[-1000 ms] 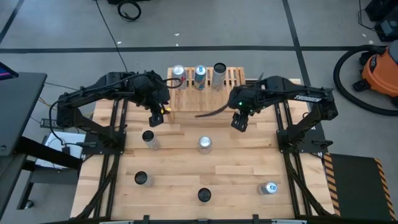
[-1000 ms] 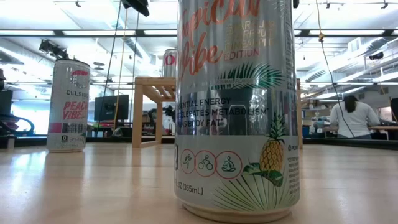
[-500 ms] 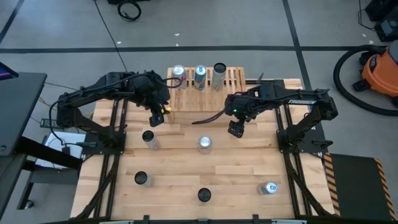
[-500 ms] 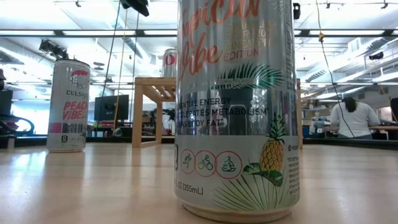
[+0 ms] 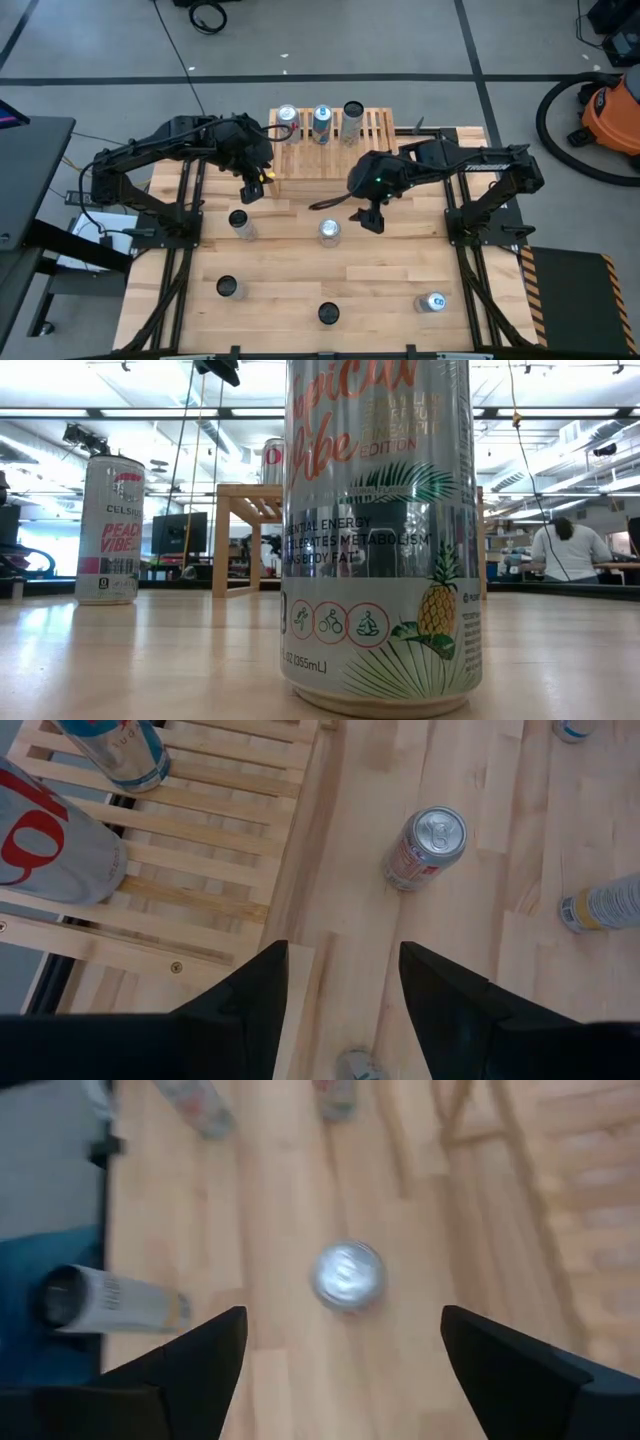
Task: Place canned beverage on shelf
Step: Put the red and silver soda can aligned with the red white-silver soda can on the shelf
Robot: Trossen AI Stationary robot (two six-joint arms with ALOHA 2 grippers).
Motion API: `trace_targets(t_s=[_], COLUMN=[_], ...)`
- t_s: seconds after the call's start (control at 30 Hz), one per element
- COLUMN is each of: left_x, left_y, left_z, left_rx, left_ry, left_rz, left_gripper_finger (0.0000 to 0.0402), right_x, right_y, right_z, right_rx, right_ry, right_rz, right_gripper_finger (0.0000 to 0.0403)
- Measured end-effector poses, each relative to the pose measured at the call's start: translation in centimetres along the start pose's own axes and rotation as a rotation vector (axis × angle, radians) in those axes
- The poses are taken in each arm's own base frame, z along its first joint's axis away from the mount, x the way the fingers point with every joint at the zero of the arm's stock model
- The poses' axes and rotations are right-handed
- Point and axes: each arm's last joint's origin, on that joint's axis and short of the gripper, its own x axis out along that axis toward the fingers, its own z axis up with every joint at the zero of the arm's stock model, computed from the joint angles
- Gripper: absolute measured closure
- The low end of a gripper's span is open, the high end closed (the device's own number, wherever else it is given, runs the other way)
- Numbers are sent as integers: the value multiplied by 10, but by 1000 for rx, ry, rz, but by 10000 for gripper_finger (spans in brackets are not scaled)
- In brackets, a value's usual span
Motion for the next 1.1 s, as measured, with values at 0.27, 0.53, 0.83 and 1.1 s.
trace_targets(t_s=[0.27,0.53,0.83,1.1], left_x=[0,0,0,-1], left_y=[0,0,0,-8], left_z=[-3,-7,-7,-7], left_rx=[0,2,-38,-18], left_ry=[31,74,74,70], left_rz=[1,3,4,-16], left_gripper_finger=[209,209,209,209], right_x=[0,-1,-1,2], right_y=[8,13,22,35], right_z=[6,11,10,15], right_rx=[-10,-60,-170,-149], right_ry=[-84,-139,-157,-226], right_rz=[13,56,52,95], right_gripper_finger=[60,58,25,20])
